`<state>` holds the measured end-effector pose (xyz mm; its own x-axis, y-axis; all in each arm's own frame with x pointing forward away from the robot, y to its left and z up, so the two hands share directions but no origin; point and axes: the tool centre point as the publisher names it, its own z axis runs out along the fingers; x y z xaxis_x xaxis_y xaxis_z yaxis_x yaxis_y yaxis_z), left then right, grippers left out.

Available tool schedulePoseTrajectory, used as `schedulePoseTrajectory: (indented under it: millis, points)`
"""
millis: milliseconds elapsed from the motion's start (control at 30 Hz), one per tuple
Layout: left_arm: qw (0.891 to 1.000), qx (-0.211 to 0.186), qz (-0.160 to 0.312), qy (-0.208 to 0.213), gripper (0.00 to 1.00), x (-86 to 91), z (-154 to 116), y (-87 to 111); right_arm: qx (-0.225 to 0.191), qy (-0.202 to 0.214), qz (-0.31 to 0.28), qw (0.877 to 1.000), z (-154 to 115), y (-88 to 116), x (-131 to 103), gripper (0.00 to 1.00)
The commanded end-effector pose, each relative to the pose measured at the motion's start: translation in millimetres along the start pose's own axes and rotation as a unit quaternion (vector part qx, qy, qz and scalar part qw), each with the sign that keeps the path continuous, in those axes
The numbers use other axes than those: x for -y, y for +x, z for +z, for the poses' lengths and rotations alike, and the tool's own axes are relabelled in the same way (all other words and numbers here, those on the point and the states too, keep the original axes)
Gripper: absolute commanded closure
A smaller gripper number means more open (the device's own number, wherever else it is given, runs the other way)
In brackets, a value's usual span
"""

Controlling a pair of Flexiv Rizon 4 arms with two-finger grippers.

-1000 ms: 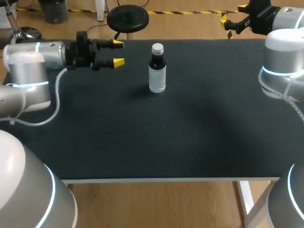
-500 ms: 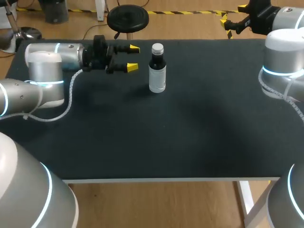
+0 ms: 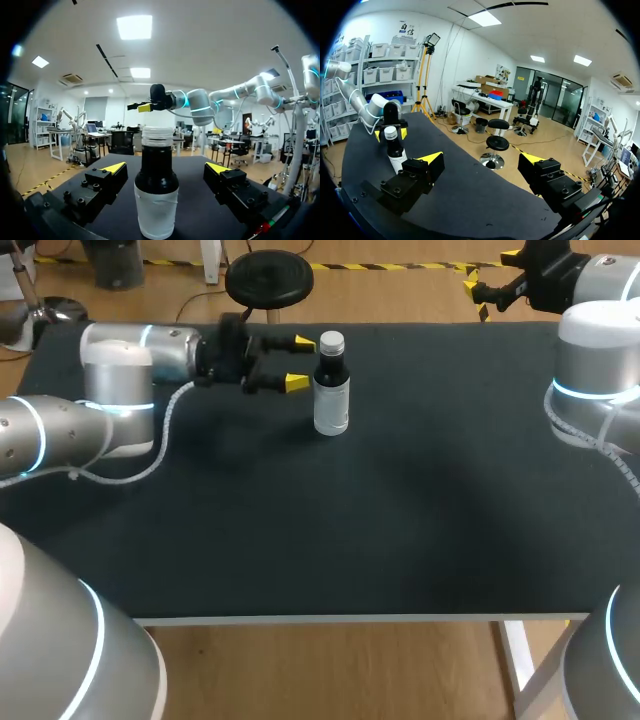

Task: Unscrew the bottle cap

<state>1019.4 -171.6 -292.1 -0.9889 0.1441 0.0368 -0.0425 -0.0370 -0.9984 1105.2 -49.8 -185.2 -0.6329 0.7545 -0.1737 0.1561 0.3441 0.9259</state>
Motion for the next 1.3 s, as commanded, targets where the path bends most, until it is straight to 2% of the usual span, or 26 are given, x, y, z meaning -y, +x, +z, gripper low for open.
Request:
schedulePoseTrajectory:
  millis: [33, 700, 1300]
  points:
    - [1.0, -0.027, 0.001, 0.0, 0.0, -0.2, 7, -6.9, 0.0, 0.0, 0.0, 1.0, 0, 0, 0, 0.0]
    - [0.998, -0.06, 0.0, -0.003, 0.0, 0.5, 37, -10.6, 0.0, 0.0, 0.0, 1.0, 0, 0, 0, 0.0]
    - [0.997, -0.078, -0.001, -0.009, 0.0, -1.4, 45, -11.6, 0.0, 0.0, 0.0, 1.0, 0, 0, 0, 0.0]
